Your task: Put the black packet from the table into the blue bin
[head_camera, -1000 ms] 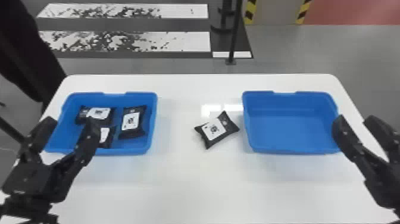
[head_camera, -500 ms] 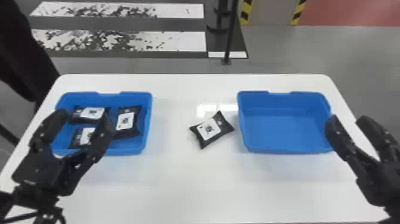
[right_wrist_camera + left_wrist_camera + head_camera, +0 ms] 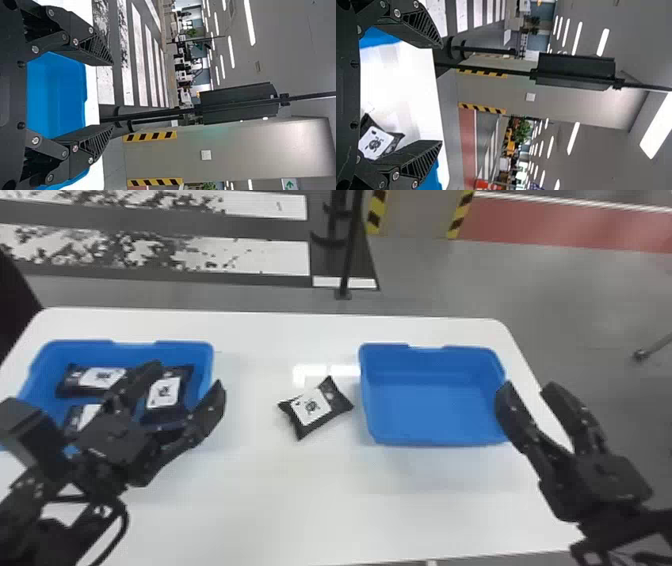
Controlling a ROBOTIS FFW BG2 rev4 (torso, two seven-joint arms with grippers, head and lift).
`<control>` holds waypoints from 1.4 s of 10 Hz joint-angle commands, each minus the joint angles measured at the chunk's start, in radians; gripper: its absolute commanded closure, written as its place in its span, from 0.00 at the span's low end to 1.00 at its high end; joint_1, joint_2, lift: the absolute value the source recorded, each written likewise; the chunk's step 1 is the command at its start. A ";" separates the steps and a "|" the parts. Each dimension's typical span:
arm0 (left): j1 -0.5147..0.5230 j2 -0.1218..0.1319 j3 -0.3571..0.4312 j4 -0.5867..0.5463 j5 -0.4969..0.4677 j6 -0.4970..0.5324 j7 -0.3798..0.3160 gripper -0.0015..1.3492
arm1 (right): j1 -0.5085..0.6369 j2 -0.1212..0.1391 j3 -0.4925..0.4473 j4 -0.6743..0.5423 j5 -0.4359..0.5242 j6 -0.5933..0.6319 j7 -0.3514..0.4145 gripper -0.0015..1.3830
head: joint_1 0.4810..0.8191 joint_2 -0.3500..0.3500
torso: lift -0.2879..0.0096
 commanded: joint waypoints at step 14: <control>-0.630 -0.084 -0.378 0.673 -0.447 0.295 -0.138 0.14 | -0.045 0.001 0.001 0.030 0.010 0.000 0.002 0.37 | 0.63 0.00 | 0.60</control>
